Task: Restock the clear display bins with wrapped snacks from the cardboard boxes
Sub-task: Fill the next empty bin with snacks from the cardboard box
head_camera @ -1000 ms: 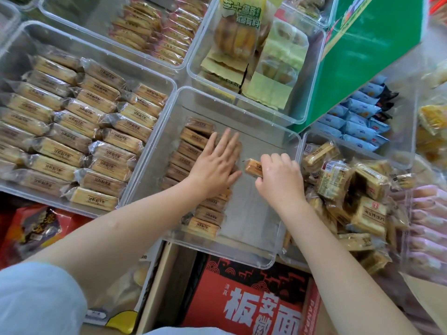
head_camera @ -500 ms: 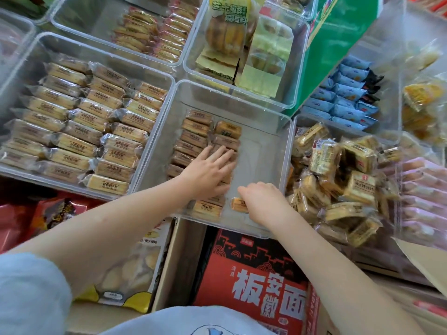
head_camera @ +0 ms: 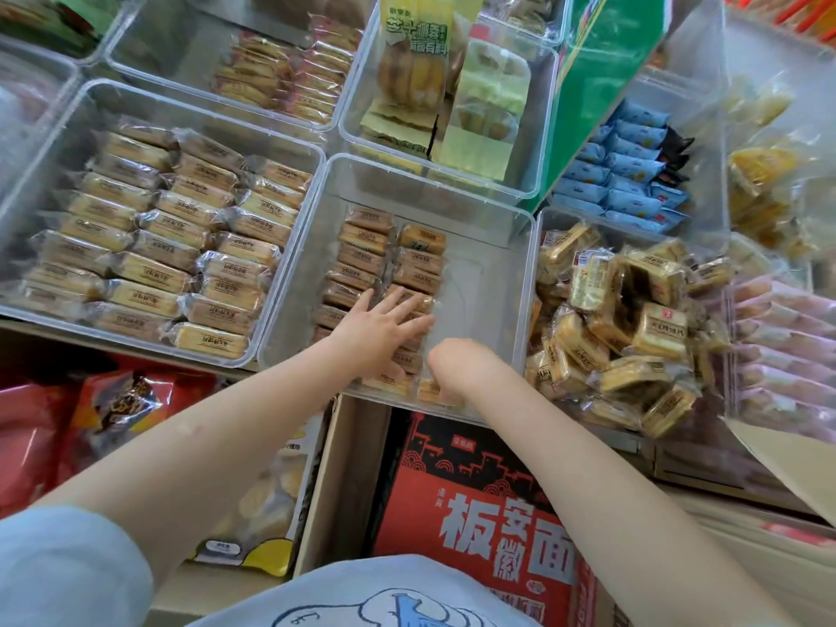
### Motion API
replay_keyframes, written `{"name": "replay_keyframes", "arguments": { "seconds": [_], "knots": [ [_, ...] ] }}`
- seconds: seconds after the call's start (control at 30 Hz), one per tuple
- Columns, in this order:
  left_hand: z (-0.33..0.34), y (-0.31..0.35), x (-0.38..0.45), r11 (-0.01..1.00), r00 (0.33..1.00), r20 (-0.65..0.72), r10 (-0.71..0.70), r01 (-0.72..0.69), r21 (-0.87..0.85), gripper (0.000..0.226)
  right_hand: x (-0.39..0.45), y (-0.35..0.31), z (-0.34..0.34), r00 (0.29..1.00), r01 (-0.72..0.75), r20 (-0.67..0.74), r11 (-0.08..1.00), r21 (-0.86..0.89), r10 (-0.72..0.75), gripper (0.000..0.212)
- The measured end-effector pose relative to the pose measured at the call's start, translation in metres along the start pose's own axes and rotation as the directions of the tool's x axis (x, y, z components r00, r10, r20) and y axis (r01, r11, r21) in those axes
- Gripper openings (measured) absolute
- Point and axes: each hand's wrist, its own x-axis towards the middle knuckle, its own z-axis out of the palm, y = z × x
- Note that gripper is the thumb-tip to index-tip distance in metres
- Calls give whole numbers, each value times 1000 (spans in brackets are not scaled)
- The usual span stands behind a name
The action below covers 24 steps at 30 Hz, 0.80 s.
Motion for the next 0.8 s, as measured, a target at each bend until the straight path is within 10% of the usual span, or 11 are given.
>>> {"name": "replay_keyframes", "arguments": {
  "seconds": [0.4,0.63,0.8],
  "knots": [
    [-16,24,-19,988,986,-143,-88,68,-141,59,-10,23,6,987,73,-157,976,206,-41,32],
    [-40,128,-75,898,849,-514,-123,-126,-422,33,-176,78,23,773,223,-629,894,389,81,20],
    [-52,265,-109,736,872,-489,-27,-314,-600,39,-302,121,99,606,193,-739,846,496,295,43]
  ]
}}
